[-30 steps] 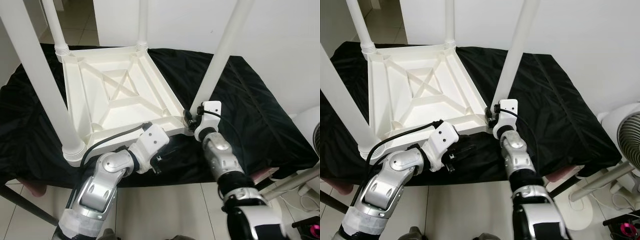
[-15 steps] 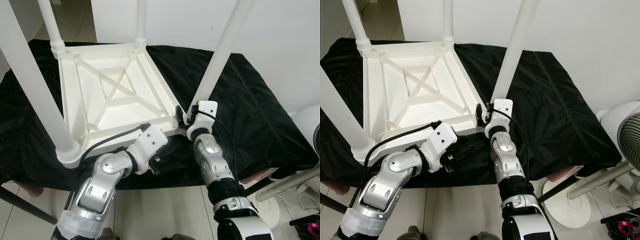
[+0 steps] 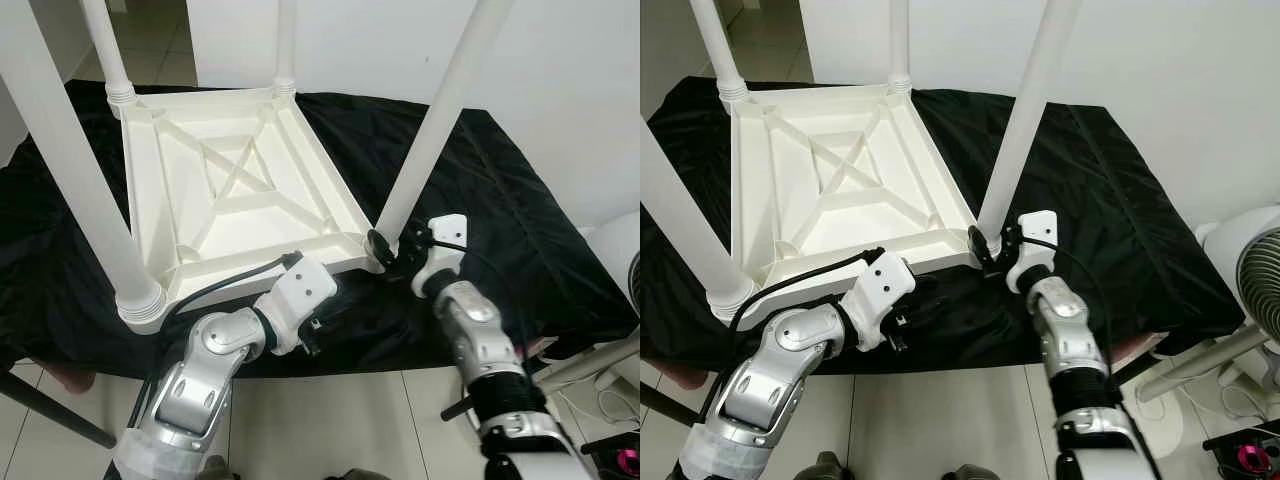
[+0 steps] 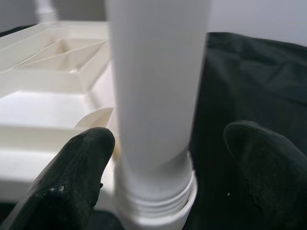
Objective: Building children table
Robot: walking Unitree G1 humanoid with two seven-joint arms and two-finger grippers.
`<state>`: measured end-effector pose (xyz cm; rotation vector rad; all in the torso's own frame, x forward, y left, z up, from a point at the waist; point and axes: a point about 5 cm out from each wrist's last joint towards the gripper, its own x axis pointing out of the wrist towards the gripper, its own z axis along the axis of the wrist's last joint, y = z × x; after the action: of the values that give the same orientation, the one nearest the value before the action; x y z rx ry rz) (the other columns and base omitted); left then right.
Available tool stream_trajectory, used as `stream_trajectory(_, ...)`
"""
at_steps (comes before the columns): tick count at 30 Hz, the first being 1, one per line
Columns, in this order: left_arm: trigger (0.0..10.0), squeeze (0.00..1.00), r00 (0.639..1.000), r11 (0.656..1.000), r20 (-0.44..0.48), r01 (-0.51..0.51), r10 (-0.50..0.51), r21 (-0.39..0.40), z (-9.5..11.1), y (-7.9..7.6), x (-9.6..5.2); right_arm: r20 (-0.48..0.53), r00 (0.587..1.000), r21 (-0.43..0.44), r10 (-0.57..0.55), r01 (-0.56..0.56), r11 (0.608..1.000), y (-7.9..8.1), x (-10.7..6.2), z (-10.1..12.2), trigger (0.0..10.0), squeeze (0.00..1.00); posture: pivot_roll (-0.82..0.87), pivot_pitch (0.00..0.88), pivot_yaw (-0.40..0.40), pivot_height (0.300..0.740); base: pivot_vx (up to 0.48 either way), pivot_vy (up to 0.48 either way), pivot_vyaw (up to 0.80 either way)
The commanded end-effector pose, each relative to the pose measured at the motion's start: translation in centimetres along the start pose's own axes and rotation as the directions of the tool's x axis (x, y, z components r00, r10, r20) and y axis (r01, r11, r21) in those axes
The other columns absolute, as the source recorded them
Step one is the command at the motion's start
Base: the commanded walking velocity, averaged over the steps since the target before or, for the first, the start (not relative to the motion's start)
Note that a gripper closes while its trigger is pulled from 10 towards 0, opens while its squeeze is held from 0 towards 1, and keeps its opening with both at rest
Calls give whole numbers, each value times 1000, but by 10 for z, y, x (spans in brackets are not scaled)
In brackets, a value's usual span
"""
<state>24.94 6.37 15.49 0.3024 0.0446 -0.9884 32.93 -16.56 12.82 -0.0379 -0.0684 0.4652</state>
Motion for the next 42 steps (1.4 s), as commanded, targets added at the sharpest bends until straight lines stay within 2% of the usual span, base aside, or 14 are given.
stream_trajectory(1,10000,0,995,995,10,-96,96,0,4,4,0,-20,997,-20,77,-77,997,-1,0,0,10000,0,-28,12,-76,740,0,0,0)
stream_trajectory(4,10000,0,996,996,19,-89,89,-4,6,5,0,-53,992,-70,113,-117,991,-5,1,1,10000,0,-27,18,-79,740,0,0,0)
stream_trajectory(8,10000,0,996,996,29,-83,83,-15,10,7,0,-88,980,-84,177,-184,979,-8,2,1,10000,0,-24,17,-75,740,0,0,0)
stream_trajectory(10,10000,0,998,998,4,-58,58,20,6,6,1,-114,969,-107,219,-231,967,-12,4,0,10000,0,-11,10,-71,740,0,0,0)
stream_trajectory(15,10000,0,1000,1000,-4,-16,16,24,6,4,2,-138,956,-137,257,-275,951,-16,13,3,10000,0,2,0,-65,740,0,0,0)
stream_trajectory(21,10000,0,1000,999,1,4,-4,39,10,6,4,-183,940,-151,289,-318,936,-11,29,4,10000,0,9,0,-57,740,0,0,0)
stream_trajectory(25,10000,0,1000,999,4,20,-20,48,11,4,6,-214,932,-157,294,-330,931,-8,32,-1,10000,0,13,0,-54,740,0,0,0)
stream_trajectory(26,10000,0,1000,998,4,23,-24,51,11,4,7,-227,927,-157,297,-336,929,-7,33,-3,3020,0,13,0,-50,740,0,0,0)
stream_trajectory(27,10000,0,1000,998,5,25,-26,54,12,4,7,-238,925,-161,296,-338,927,-6,33,-5,2353,0,13,0,-50,740,0,0,0)
stream_trajectory(29,10000,0,1000,998,5,25,-26,54,12,4,7,-238,925,-161,296,-338,927,-6,33,-5,2353,0,13,0,-50,740,0,0,0)
stream_trajectory(30,10000,0,1000,998,6,26,-26,54,13,5,7,-249,924,-169,289,-336,927,-7,33,-7,0,0,15,0,-50,740,0,0,0)
stream_trajectory(38,10000,0,1000,998,9,23,-23,59,12,6,9,-274,924,-159,266,-316,935,-12,26,-15,0,0,8,0,-51,740,0,0,0)
stream_trajectory(42,10000,0,1000,998,20,17,-18,62,14,9,12,-230,951,-82,206,-230,970,-15,23,-19,196,0,-3,0,-44,740,0,0,0)
